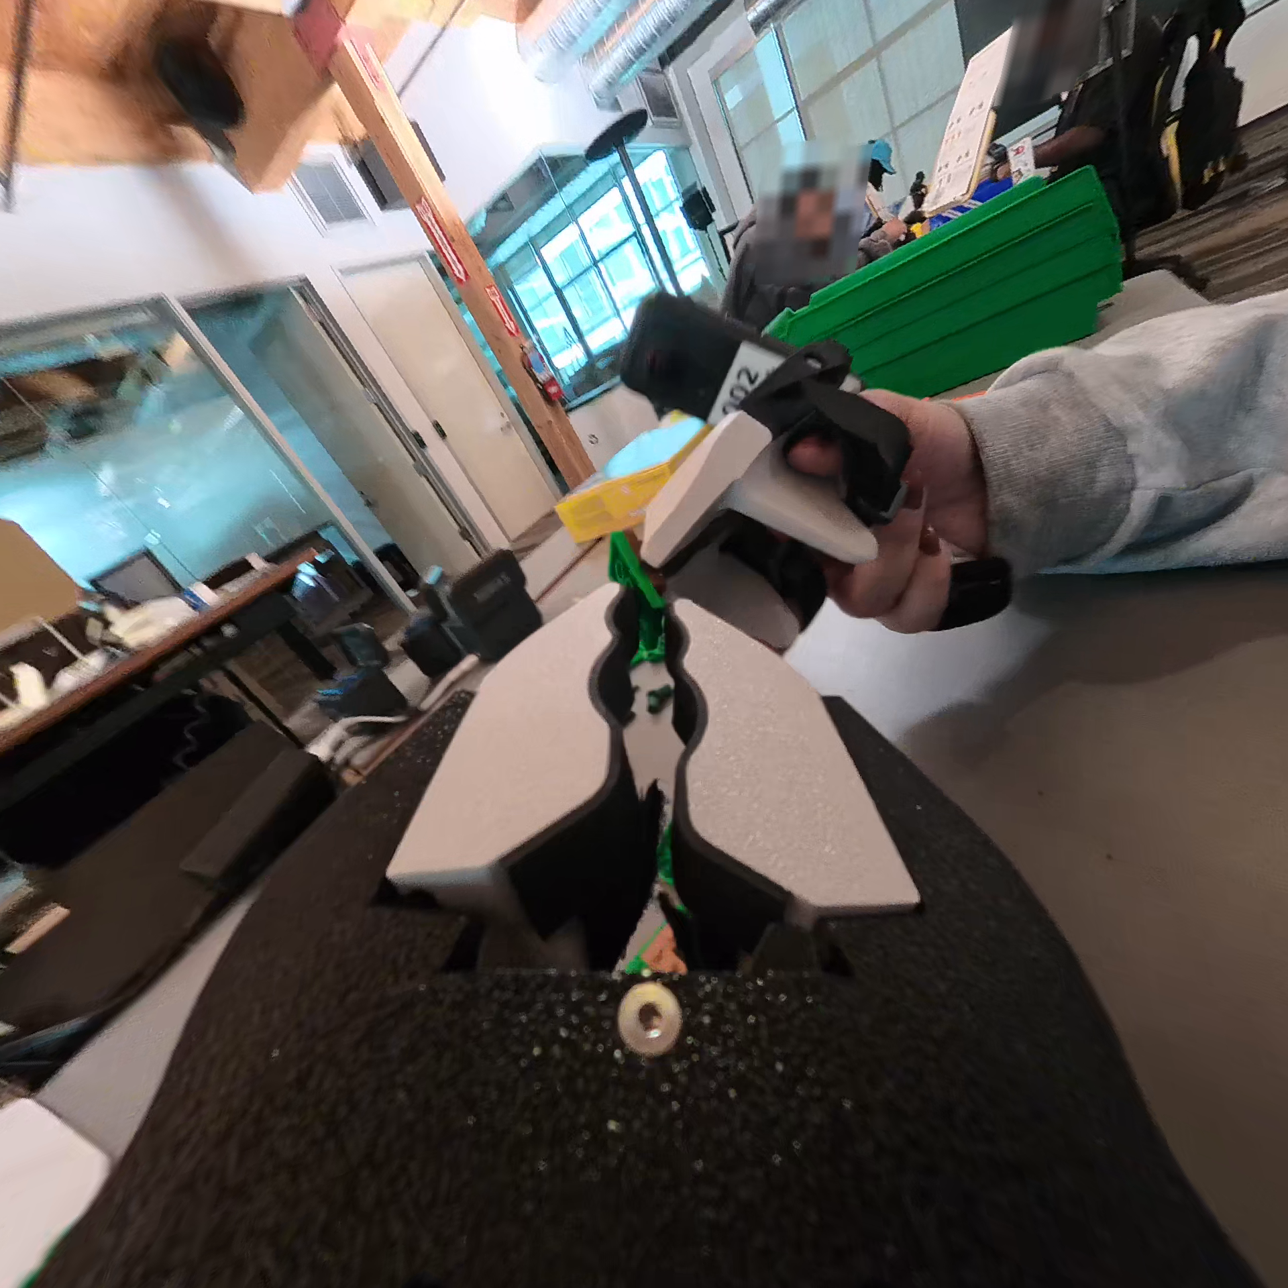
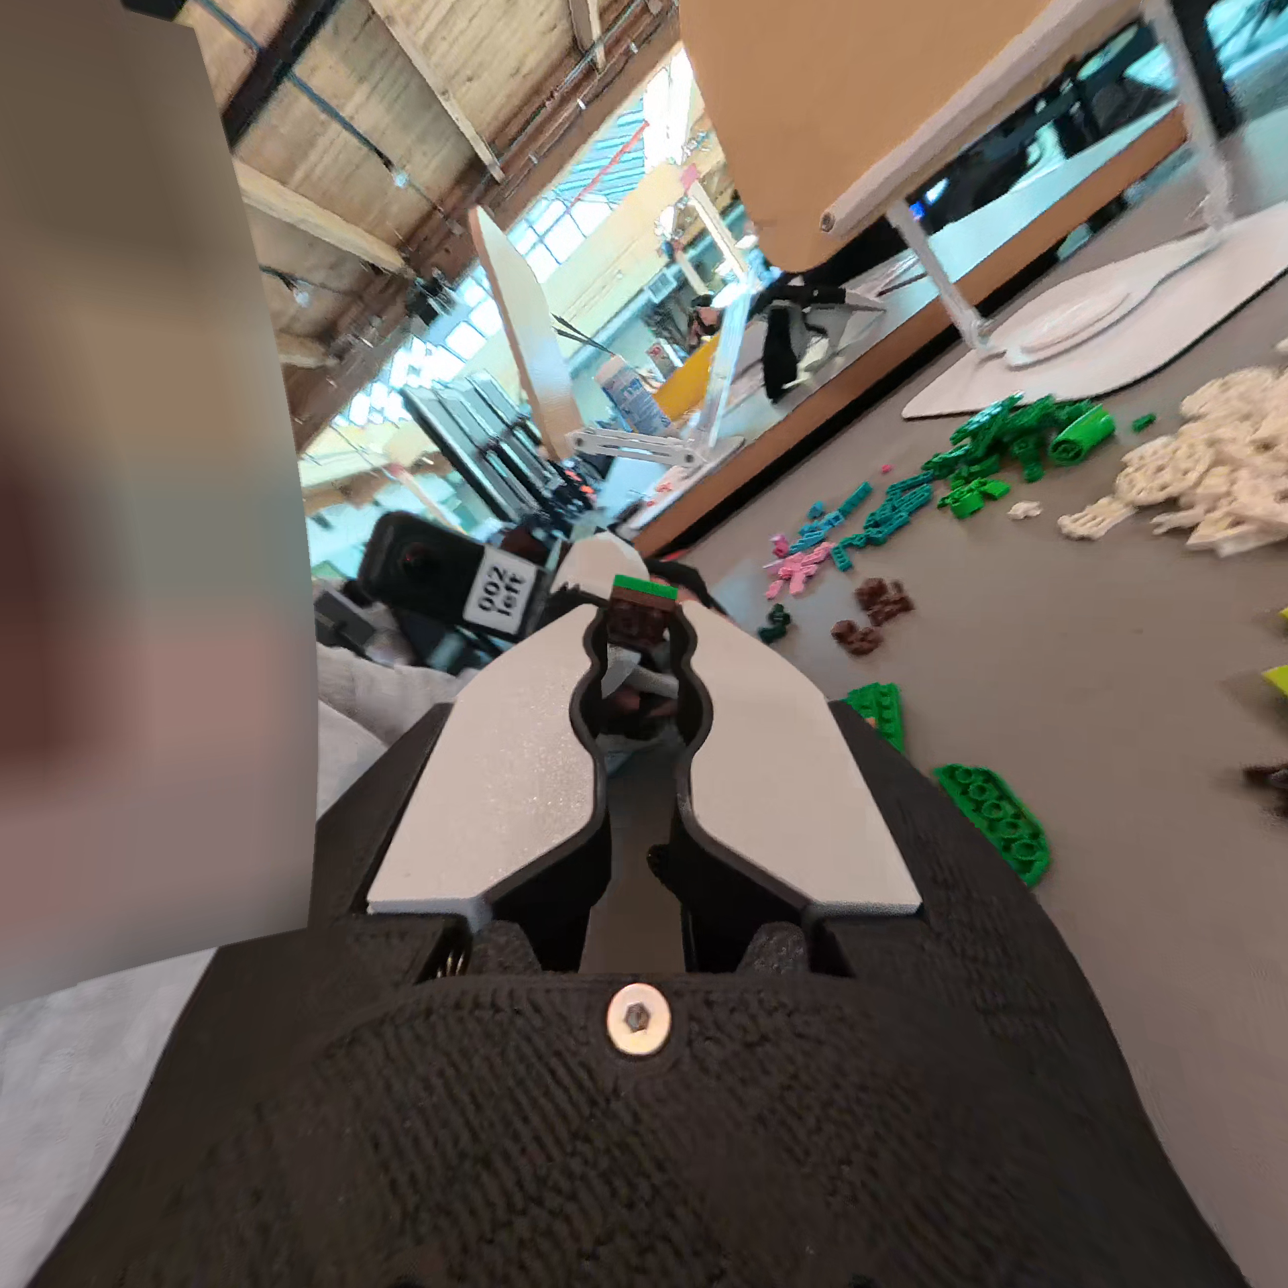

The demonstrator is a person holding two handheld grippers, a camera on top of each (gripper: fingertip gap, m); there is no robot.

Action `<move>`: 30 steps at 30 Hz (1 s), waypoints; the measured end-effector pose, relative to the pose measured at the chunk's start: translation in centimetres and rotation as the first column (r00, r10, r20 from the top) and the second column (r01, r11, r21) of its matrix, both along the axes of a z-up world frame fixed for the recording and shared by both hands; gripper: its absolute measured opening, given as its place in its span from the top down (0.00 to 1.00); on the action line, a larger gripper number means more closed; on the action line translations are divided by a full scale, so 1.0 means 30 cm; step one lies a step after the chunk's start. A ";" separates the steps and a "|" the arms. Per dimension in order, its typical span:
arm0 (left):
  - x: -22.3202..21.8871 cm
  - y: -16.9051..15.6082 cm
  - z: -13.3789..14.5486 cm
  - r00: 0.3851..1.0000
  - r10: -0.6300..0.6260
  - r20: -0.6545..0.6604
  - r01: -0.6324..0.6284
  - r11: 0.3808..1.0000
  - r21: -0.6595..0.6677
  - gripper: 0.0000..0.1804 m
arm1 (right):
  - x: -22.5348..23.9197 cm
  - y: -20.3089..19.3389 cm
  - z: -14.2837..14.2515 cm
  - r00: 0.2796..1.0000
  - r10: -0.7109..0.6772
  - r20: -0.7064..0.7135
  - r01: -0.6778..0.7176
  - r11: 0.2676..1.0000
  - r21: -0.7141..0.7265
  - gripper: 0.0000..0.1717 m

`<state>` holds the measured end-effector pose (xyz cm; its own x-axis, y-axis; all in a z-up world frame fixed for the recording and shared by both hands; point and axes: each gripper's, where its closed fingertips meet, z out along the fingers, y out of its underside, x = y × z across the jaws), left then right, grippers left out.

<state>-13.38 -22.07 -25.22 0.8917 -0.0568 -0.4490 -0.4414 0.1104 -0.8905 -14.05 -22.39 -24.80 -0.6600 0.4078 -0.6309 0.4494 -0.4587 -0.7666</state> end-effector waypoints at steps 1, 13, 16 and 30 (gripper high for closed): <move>0.001 0.004 -0.008 0.999 -0.014 0.044 0.015 1.000 -0.023 0.96 | 0.000 0.003 -0.005 0.999 -0.024 -0.034 0.026 0.997 0.066 0.91; 0.007 0.012 -0.070 0.993 -0.052 0.109 0.072 0.979 -0.190 0.95 | 0.013 0.006 -0.046 0.957 -0.057 -0.286 0.198 0.845 0.496 0.91; 0.001 0.017 -0.082 1.000 -0.011 0.025 0.016 0.977 -0.214 0.96 | 0.012 0.011 -0.057 0.952 -0.054 -0.300 0.218 0.810 0.545 0.91; -0.070 0.024 -0.069 0.981 0.153 0.116 -0.126 0.969 -0.212 0.98 | -0.030 0.048 -0.050 0.958 -0.164 -0.237 0.252 0.873 0.417 0.84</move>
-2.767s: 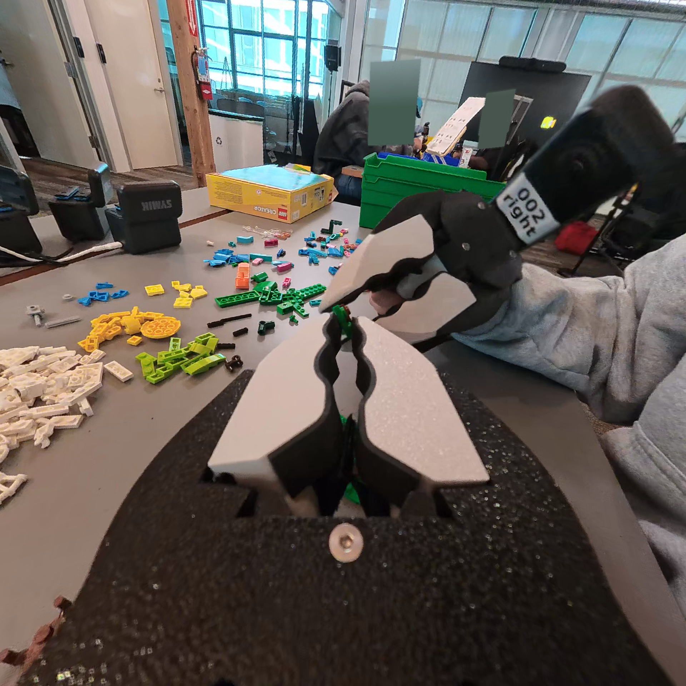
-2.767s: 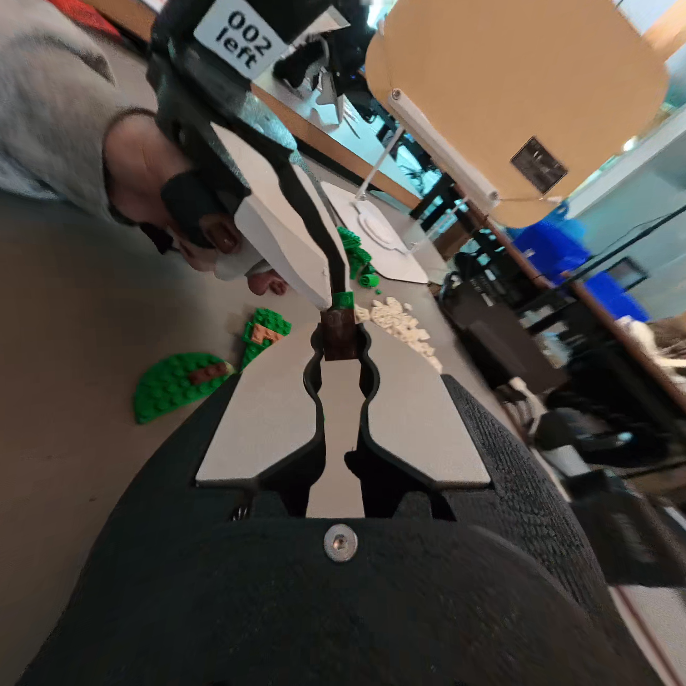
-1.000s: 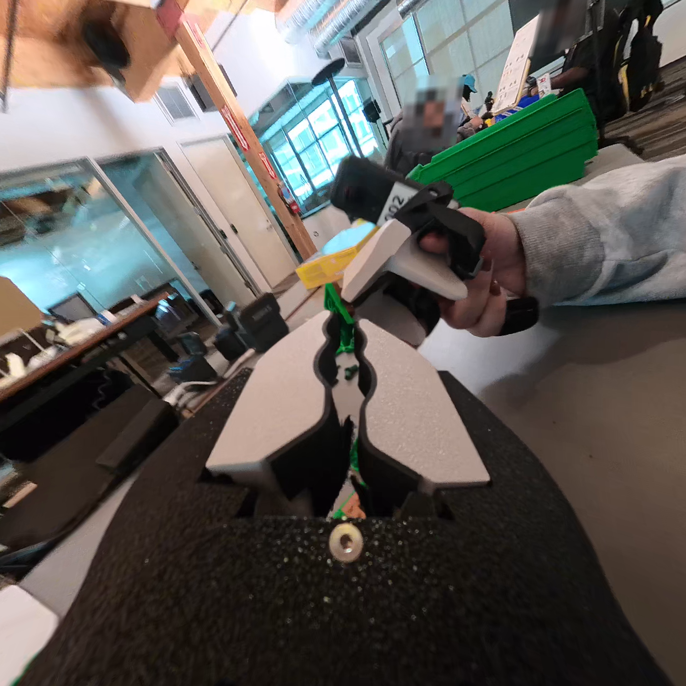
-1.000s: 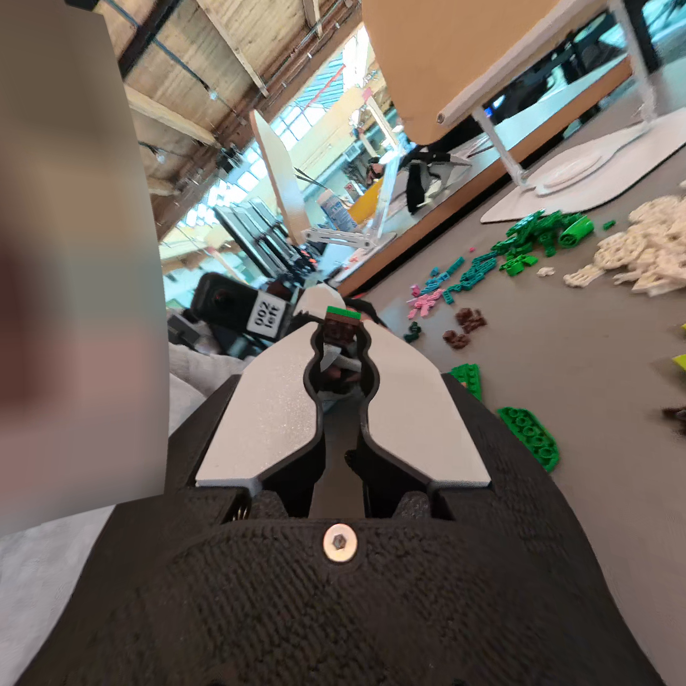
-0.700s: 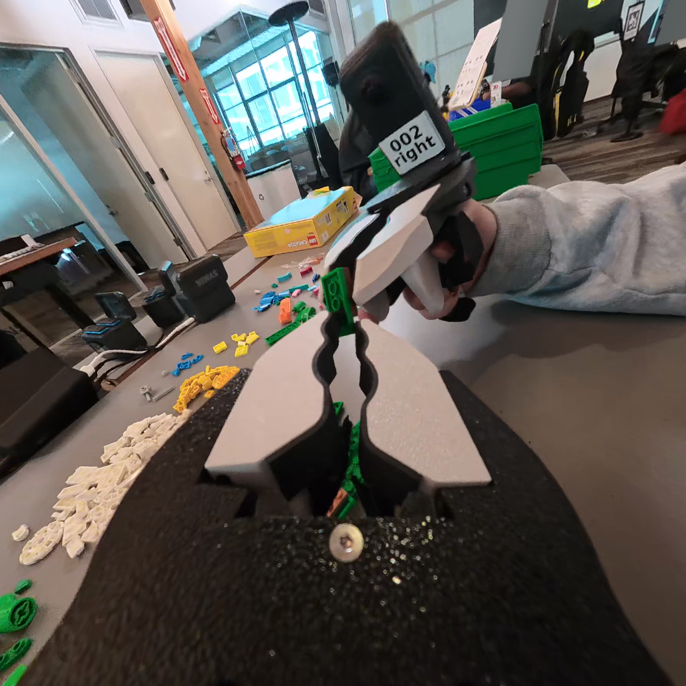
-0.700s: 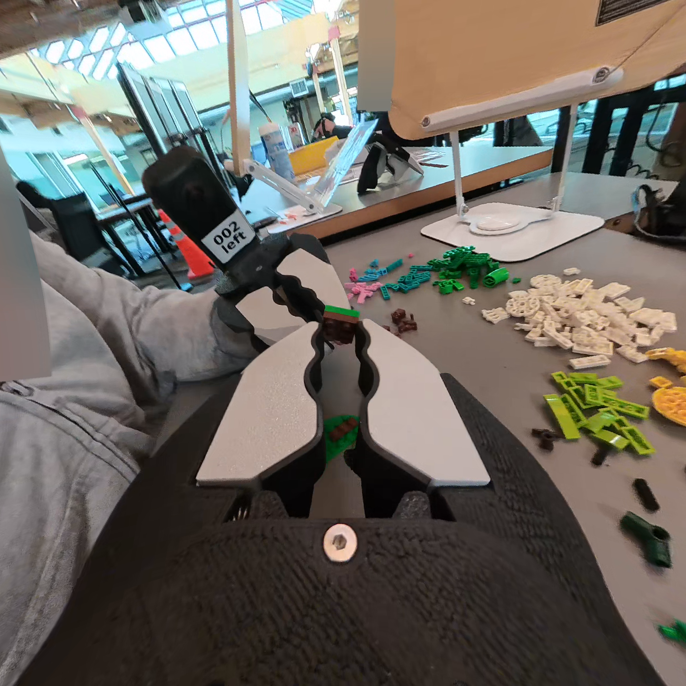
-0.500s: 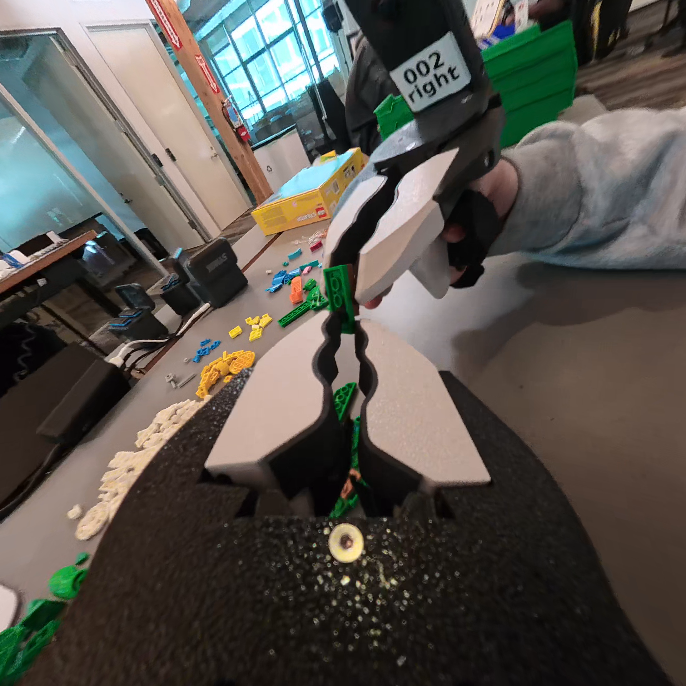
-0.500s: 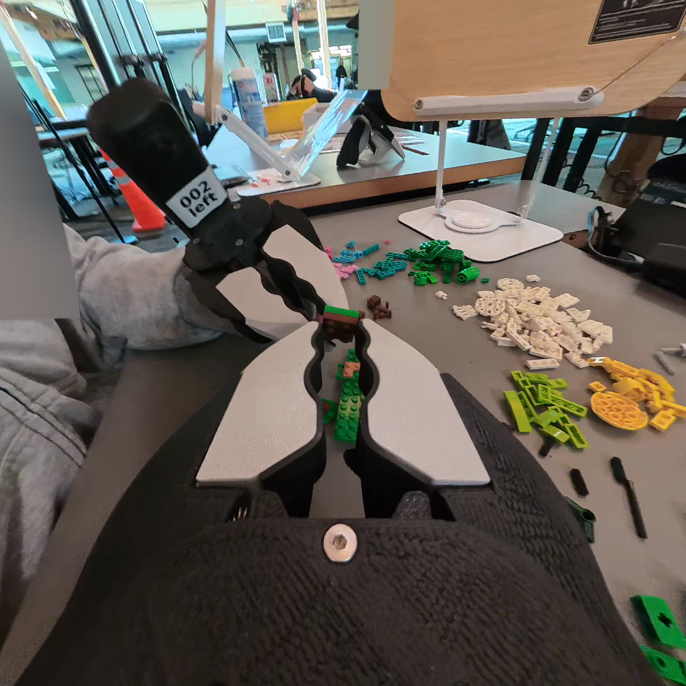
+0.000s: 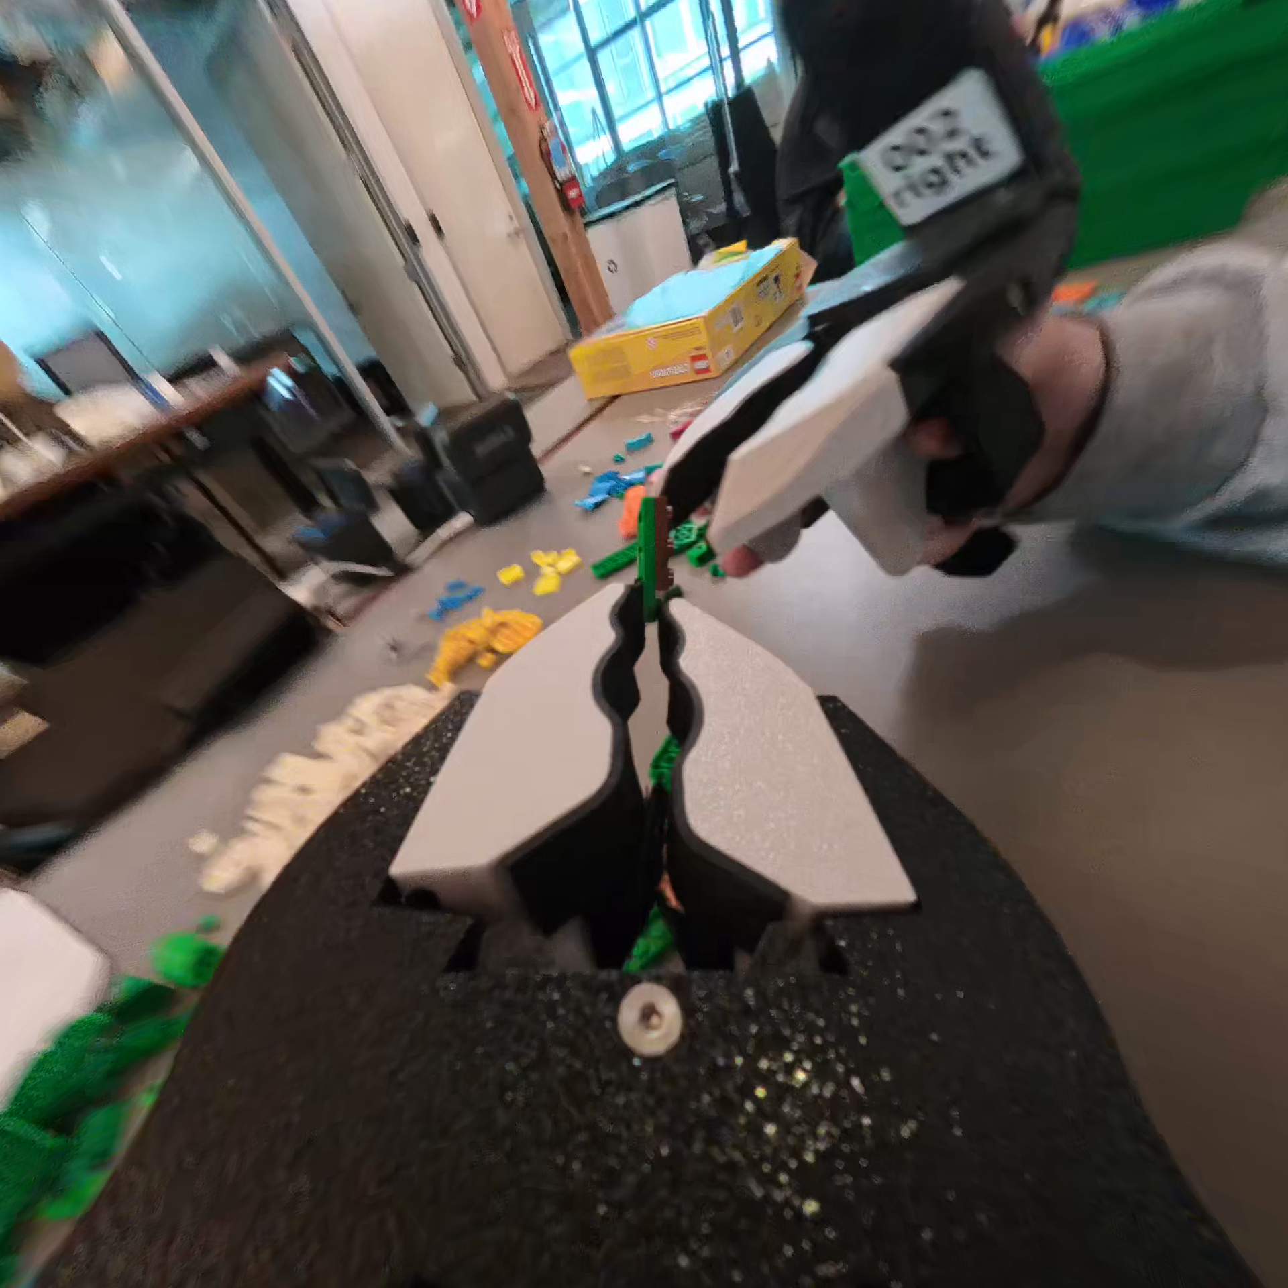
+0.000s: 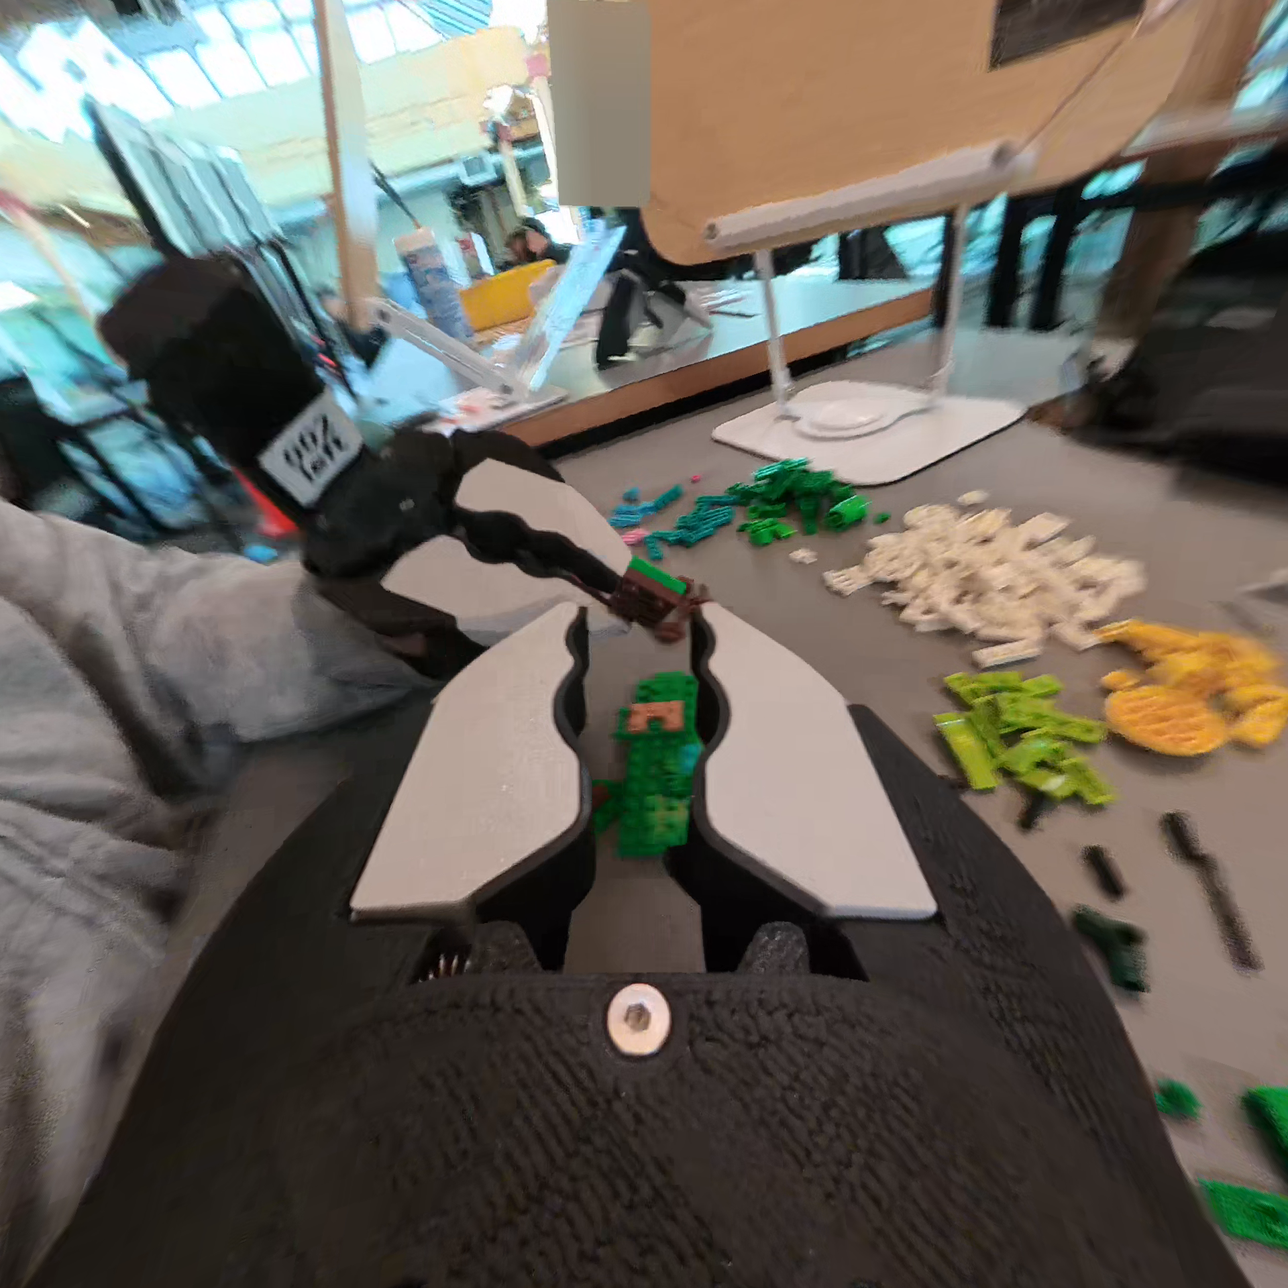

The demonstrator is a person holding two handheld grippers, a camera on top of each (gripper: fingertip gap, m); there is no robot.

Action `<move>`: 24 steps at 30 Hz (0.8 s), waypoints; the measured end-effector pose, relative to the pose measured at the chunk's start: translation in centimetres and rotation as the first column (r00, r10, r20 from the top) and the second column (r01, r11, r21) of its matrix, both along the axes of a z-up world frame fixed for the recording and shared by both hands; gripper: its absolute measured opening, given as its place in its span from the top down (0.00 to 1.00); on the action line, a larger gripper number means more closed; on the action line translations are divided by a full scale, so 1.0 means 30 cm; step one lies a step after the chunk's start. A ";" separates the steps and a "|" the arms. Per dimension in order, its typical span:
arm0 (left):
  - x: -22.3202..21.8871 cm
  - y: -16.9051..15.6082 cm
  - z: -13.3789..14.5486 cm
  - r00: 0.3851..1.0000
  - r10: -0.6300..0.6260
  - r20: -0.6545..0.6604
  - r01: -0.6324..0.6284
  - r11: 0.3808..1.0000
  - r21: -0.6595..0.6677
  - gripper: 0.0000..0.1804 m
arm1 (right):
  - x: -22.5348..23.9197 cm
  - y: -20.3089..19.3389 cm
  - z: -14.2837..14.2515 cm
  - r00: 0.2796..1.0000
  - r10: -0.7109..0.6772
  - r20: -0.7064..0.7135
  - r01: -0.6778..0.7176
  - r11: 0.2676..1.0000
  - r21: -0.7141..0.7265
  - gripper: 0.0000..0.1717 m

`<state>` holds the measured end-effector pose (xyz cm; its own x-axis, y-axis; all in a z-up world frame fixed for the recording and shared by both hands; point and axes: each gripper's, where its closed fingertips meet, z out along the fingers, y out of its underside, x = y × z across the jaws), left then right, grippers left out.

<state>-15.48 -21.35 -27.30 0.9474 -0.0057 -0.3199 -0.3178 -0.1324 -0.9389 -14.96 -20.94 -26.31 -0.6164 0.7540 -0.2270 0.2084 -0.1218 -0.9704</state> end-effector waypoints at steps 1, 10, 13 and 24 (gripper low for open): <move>-0.008 0.001 -0.006 0.993 -0.011 0.116 0.013 1.000 -0.013 0.98 | -0.005 0.007 0.000 0.998 -0.041 -0.054 0.045 0.995 0.086 0.81; 0.018 0.000 -0.035 0.736 -0.157 0.658 0.213 0.977 -0.005 0.98 | -0.025 0.007 -0.017 0.862 -0.069 -0.502 0.427 0.630 0.648 0.75; 0.042 0.001 -0.042 0.697 -0.183 0.693 0.259 0.966 -0.006 0.98 | -0.026 -0.010 -0.039 0.851 -0.017 -0.525 0.447 0.547 0.707 0.77; 0.075 -0.007 -0.050 0.689 -0.236 0.685 0.336 0.942 -0.014 0.98 | 0.002 -0.024 -0.057 0.914 0.030 -0.405 0.287 0.659 0.696 0.81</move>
<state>-13.23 -21.55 -28.81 0.8563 -0.3053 0.4166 0.3395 -0.2752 -0.8995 -14.89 -21.65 -28.02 -0.4124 0.6491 0.6393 -0.1230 0.6556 -0.7450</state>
